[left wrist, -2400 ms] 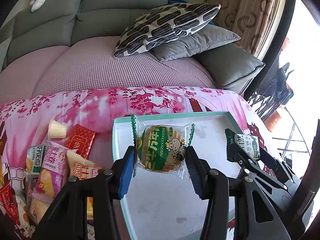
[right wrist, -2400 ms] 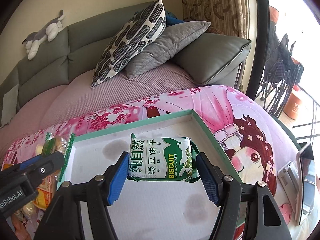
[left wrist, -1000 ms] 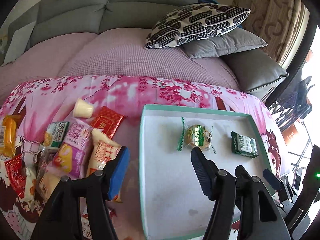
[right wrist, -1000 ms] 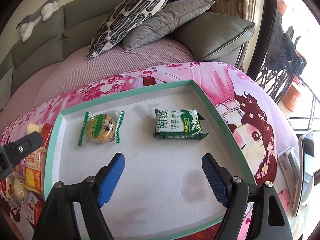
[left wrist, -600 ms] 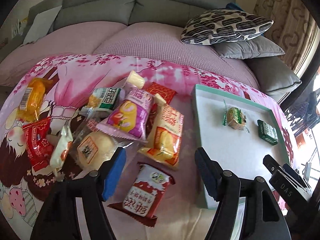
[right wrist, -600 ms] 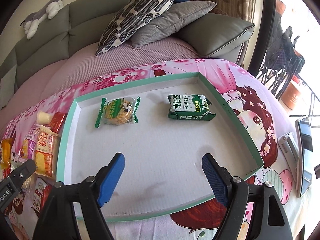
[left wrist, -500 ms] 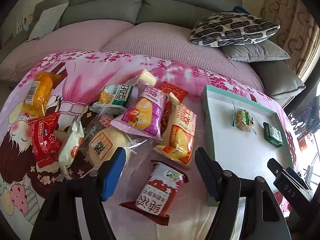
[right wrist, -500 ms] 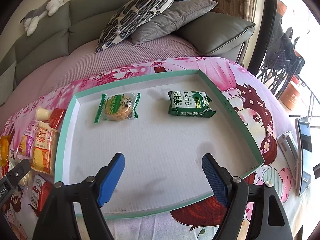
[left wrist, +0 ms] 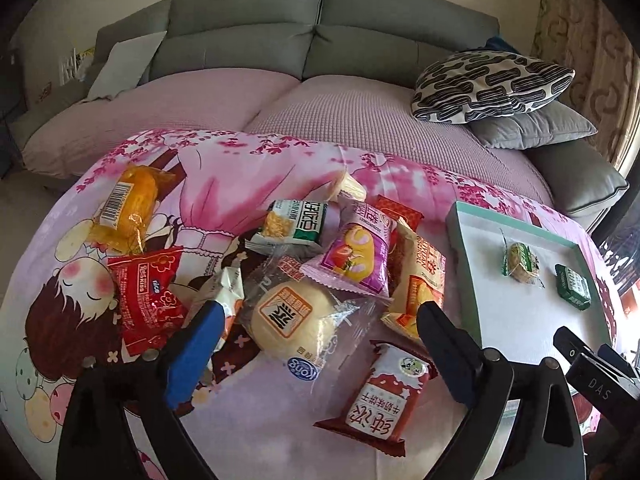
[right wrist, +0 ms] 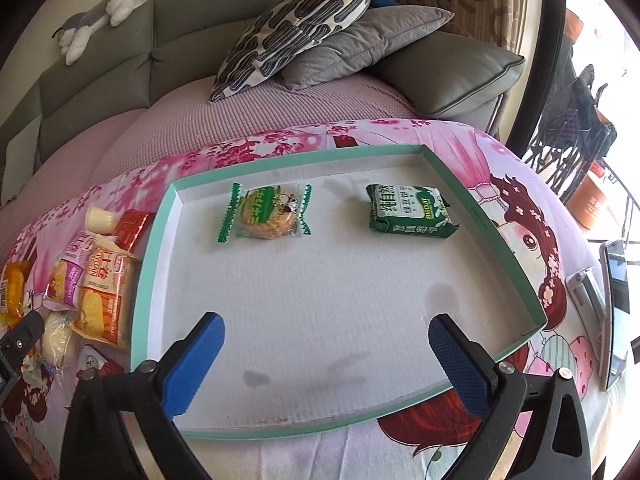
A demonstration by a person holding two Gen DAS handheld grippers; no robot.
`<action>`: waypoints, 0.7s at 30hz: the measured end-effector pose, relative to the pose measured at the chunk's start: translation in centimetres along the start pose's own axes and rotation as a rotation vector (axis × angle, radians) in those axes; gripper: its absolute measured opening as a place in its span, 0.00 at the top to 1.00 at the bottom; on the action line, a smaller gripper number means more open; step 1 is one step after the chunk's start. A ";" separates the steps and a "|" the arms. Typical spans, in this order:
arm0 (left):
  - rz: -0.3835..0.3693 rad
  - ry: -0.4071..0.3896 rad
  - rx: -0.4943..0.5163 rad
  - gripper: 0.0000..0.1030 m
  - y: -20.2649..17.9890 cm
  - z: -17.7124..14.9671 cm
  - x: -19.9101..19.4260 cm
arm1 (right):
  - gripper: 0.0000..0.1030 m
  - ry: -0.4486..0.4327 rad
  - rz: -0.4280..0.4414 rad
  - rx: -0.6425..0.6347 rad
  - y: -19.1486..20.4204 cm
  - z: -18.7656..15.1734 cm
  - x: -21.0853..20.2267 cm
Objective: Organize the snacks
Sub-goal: 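Withdraw both tools from the tray back toward the snack pile, then grasp red-white milk biscuit pack with right tool while left tool grasps red Rich Kiss pack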
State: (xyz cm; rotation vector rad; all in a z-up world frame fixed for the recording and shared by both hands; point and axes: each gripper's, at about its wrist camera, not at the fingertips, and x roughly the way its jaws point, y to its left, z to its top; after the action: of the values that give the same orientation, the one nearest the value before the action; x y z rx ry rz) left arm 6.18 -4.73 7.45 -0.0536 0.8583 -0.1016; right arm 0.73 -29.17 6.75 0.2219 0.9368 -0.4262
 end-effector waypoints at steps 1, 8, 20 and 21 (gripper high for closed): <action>0.009 -0.005 0.001 0.06 0.2 0.0 -0.1 | 0.00 -0.001 0.007 -0.012 0.3 0.0 0.0; 0.068 -0.021 -0.005 0.06 2.5 0.4 -1.1 | 0.00 -0.052 0.064 -0.099 2.8 -0.2 -0.8; 0.209 0.028 -0.121 0.06 10.3 0.3 -2.4 | 0.00 -0.032 0.242 -0.217 10.2 -1.9 -2.2; 0.214 0.030 -0.135 0.06 10.9 0.2 -2.5 | 0.00 -0.030 0.249 -0.227 10.8 -2.2 -2.3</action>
State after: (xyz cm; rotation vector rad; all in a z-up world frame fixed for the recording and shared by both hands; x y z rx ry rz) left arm 5.48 6.38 8.52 -0.0861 0.8950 0.1570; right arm 2.74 -18.07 7.39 0.1223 0.9067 -0.0922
